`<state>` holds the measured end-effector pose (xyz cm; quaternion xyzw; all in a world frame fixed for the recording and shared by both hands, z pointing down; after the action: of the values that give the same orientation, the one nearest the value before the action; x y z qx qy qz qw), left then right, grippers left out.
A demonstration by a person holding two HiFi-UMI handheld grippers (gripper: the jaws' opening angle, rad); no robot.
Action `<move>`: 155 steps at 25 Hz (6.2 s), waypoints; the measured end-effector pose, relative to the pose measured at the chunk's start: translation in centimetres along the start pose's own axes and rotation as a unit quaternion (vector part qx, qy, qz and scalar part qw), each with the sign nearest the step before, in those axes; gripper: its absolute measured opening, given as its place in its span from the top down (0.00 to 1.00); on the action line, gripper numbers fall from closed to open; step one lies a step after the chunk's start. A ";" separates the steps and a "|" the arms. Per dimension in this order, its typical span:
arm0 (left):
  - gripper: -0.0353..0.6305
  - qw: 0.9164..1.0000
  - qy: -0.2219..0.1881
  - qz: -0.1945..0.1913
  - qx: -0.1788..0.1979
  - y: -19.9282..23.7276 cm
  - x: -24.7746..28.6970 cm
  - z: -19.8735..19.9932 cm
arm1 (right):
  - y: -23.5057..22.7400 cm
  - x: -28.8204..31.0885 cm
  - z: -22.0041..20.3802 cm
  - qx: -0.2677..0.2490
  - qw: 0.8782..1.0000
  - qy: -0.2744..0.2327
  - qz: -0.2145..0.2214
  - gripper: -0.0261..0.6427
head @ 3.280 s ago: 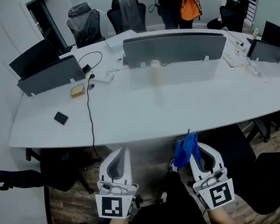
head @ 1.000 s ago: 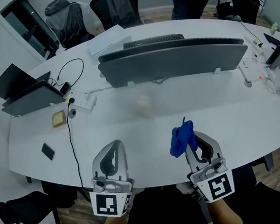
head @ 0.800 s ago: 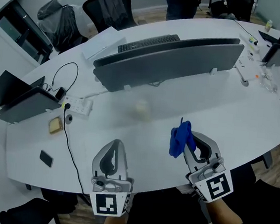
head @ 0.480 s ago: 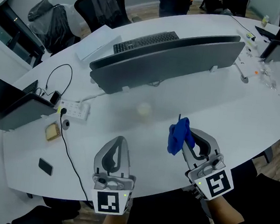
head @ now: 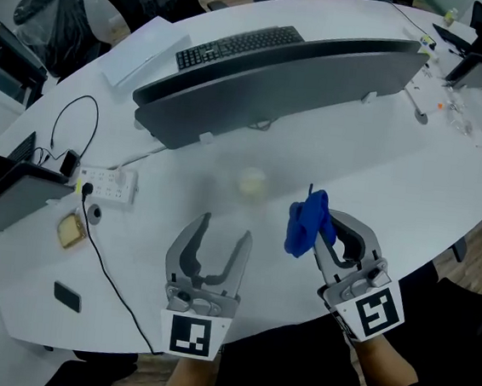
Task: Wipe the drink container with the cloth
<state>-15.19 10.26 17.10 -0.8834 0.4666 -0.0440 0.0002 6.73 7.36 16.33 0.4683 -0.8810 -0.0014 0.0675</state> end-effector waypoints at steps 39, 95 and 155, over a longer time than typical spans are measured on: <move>0.51 0.998 0.028 -0.056 0.027 1.9 10.0 -9.0 | -4.6 12.9 -8.2 0.080 0.977 -0.001 0.198 0.89; 0.52 0.976 -0.024 -0.216 0.012 3.9 11.2 -9.2 | -4.8 13.6 -8.0 0.066 0.961 0.024 0.267 0.90; 0.51 0.966 -0.038 -0.254 -0.021 3.6 12.7 -9.7 | -3.0 14.5 -18.8 -0.065 0.953 0.215 0.205 0.90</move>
<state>-11.76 -1.86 27.64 -0.9737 0.2276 0.0010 -0.0117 3.45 -5.11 36.45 0.2614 -0.9208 0.0558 0.2842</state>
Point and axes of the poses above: the fingertips, and each gripper's own axes: x forward along the fingers, y to its left, z out of its top, the point moved 9 cm from there along -x, backward along the fingers, and after that the axes turned 7 degrees about -z, right-handed, at the moved point
